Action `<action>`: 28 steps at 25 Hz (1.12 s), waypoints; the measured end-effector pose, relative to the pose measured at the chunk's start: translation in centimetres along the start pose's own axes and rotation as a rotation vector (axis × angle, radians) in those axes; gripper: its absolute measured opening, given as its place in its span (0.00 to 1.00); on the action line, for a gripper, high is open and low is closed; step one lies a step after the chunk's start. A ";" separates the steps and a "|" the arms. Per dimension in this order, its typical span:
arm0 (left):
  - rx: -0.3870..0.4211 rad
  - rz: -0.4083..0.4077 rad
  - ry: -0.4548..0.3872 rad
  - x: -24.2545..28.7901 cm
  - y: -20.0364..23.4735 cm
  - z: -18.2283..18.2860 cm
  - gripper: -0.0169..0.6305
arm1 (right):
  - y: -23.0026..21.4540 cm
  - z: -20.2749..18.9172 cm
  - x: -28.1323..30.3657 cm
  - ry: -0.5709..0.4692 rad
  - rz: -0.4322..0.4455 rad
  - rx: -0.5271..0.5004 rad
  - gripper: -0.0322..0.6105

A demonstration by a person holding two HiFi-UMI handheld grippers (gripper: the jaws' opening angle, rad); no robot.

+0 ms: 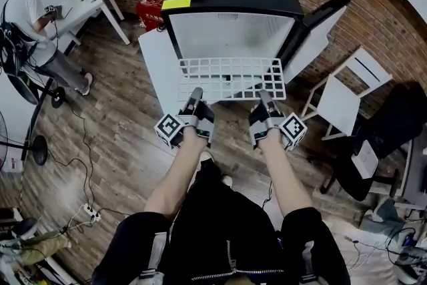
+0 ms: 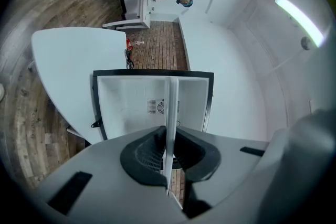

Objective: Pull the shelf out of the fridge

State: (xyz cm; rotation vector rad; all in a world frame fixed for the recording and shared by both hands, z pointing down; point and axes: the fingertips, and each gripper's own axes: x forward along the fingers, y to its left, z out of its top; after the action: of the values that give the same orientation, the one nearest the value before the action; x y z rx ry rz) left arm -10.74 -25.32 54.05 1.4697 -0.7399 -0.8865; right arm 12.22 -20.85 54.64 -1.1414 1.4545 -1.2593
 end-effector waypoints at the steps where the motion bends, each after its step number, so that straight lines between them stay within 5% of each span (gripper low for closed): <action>1: -0.001 -0.002 0.002 -0.5 0.0 -0.2 0.09 | 0.0 -0.2 -0.5 0.000 0.003 0.002 0.10; 28: 0.024 -0.019 -0.018 -5.5 -0.8 -2.5 0.09 | 0.3 -1.7 -5.5 0.002 0.018 -0.004 0.10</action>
State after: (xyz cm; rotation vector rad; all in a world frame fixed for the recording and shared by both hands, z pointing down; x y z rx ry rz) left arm -11.42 -19.26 53.85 1.4939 -0.7533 -0.9096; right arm 11.64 -15.07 54.74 -1.1276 1.4667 -1.2458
